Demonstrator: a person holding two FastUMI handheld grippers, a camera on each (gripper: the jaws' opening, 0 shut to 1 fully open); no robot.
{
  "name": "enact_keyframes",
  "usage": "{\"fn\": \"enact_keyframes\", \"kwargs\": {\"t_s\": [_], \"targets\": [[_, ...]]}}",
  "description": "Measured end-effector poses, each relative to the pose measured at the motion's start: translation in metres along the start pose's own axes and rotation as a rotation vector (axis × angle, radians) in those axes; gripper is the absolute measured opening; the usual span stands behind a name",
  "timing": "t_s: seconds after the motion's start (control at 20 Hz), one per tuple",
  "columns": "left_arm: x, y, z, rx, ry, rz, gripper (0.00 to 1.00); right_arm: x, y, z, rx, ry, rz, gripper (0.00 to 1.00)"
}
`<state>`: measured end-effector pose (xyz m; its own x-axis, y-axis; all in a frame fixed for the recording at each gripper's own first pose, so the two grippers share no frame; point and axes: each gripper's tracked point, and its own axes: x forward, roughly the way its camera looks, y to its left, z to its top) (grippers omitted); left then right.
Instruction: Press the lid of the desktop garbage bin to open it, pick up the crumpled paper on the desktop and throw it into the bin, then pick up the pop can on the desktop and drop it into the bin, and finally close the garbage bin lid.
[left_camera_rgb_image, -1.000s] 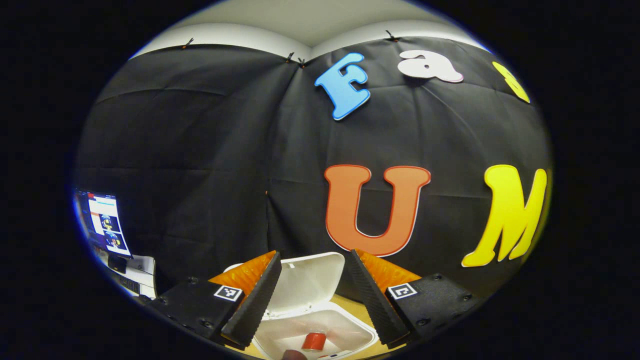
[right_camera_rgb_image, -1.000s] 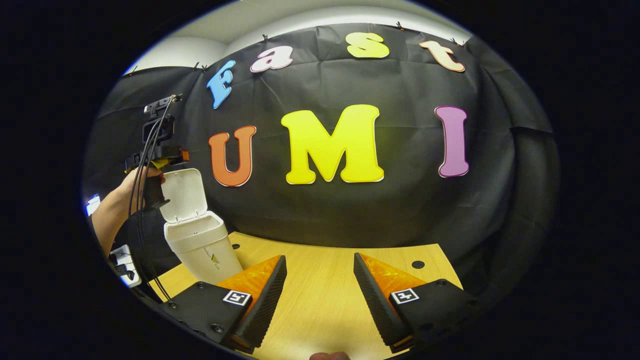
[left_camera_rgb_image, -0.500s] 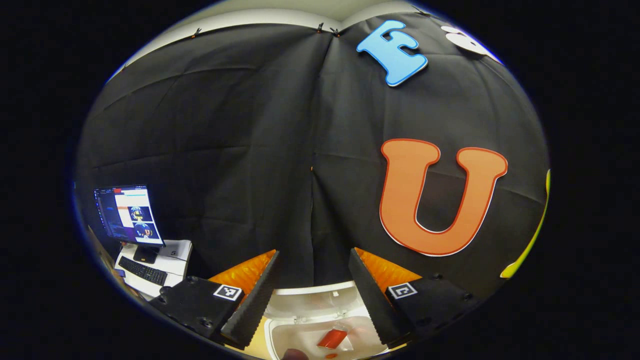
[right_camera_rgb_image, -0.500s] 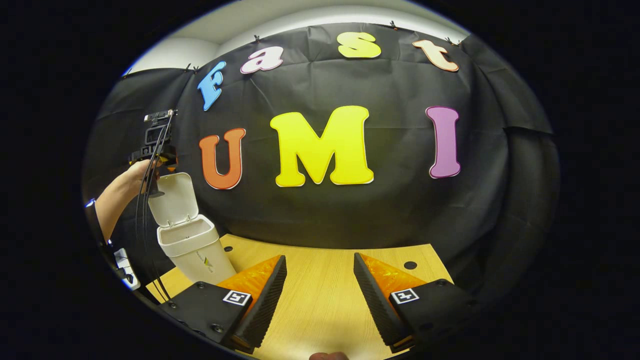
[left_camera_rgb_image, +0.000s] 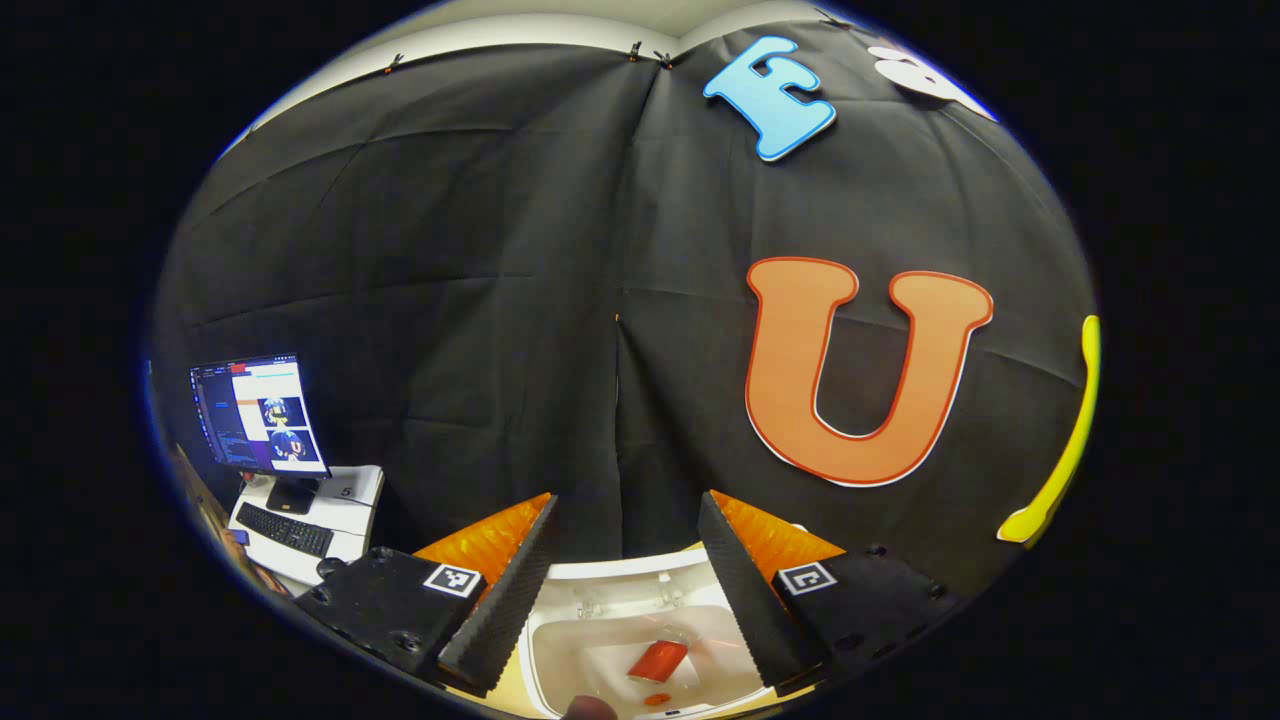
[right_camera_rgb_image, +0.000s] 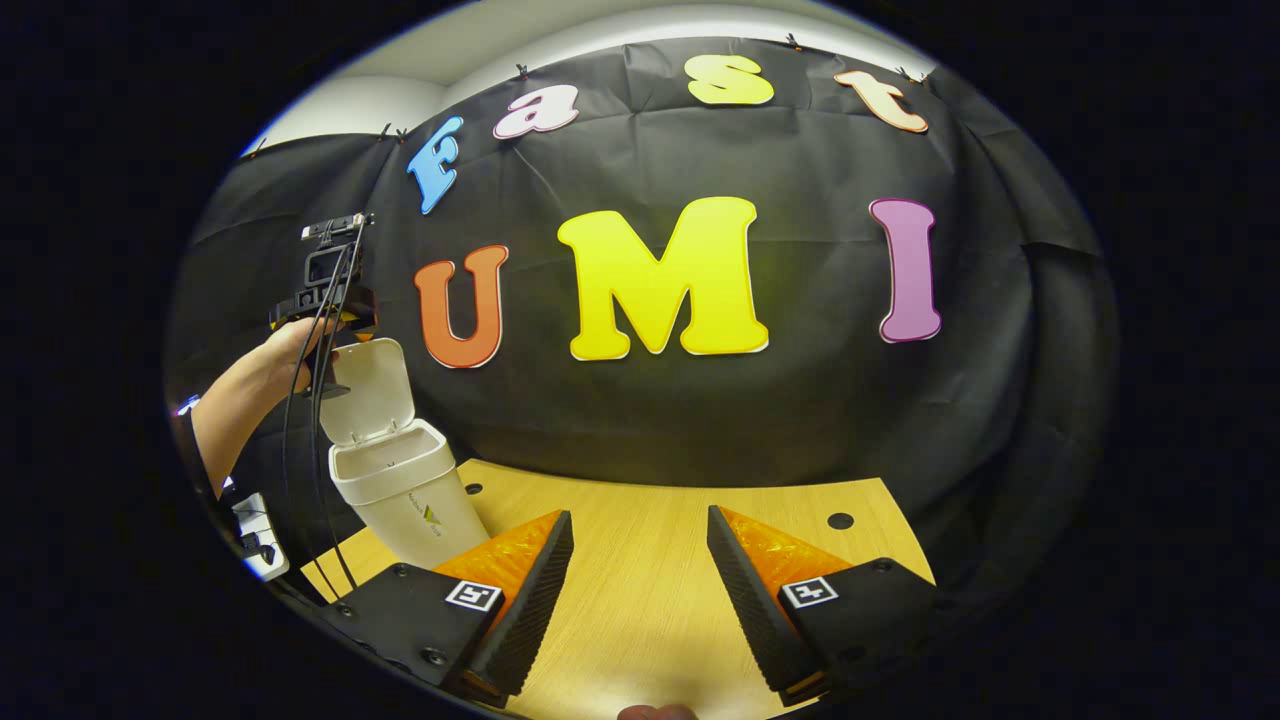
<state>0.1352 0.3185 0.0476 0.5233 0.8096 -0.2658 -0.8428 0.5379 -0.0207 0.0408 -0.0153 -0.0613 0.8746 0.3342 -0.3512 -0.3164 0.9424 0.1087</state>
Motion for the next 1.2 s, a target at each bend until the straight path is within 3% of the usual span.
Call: {"fn": "enact_keyframes", "kwargs": {"t_s": [0.25,0.5,0.8,1.2], "targets": [[-0.047,-0.011,-0.052,0.003,0.047,-0.049,0.90,-0.015,-0.004,-0.002,-0.034,-0.003,0.048,0.86],[-0.072,-0.020,-0.120,-0.005,0.132,-0.078,0.90,-0.032,-0.029,-0.016,-0.040,0.030,0.029,0.86],[-0.077,-0.027,-0.171,-0.002,0.169,-0.089,0.90,-0.037,-0.041,-0.028,-0.040,0.071,0.005,0.86],[-0.072,-0.027,-0.190,0.065,0.113,-0.089,0.90,-0.033,-0.025,-0.036,-0.044,0.091,0.019,0.86]]}}
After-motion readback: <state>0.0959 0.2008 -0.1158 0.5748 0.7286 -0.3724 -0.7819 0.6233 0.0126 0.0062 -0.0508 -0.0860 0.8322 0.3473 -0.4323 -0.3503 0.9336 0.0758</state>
